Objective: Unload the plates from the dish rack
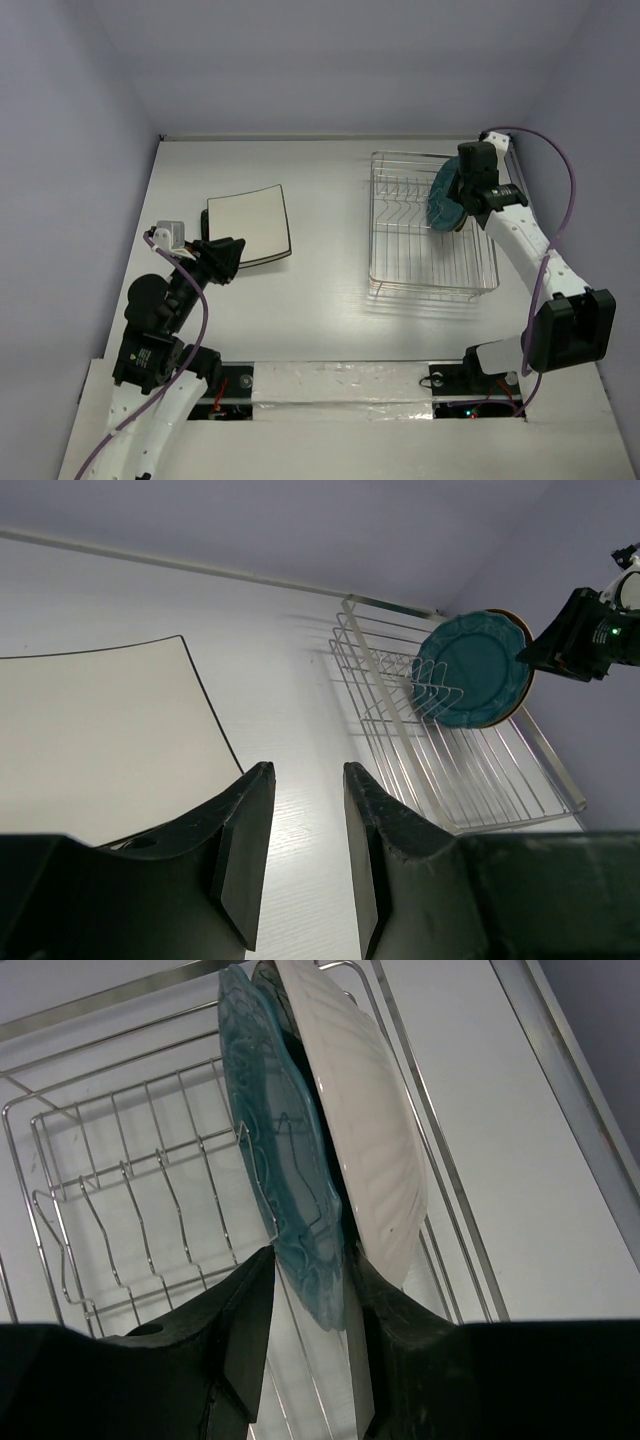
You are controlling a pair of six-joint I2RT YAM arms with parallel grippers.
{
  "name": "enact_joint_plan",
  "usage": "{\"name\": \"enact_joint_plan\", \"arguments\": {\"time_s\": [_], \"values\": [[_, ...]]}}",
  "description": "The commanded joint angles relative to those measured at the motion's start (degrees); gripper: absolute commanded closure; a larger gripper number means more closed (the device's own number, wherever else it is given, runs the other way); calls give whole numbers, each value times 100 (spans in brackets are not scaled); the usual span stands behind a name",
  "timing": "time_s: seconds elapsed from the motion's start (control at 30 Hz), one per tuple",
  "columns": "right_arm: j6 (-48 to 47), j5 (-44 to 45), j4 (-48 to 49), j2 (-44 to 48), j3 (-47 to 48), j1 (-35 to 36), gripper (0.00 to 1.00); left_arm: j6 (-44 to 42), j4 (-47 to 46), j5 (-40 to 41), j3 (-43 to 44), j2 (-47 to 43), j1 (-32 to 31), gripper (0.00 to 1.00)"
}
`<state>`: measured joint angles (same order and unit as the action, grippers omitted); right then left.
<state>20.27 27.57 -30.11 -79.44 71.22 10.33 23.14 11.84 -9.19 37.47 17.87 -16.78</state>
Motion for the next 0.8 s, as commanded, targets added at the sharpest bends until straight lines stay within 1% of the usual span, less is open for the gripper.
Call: {"name": "enact_joint_plan", "arguments": {"time_s": [0.0,0.3,0.43,0.77], "values": [[-129,55,225,-19,287,-75,61,-20,-243,-39,23,76,-19,69],[-173,143,233,69,278,-75,62,-28,-234,-48,23,68,-19,69],[-234,213,67,-106,375,-75,61,-28,-243,-39,14,59,-19,69],[-269,266,23,-300,366,-75,61,-28,-243,-30,23,50,-19,69]]}}
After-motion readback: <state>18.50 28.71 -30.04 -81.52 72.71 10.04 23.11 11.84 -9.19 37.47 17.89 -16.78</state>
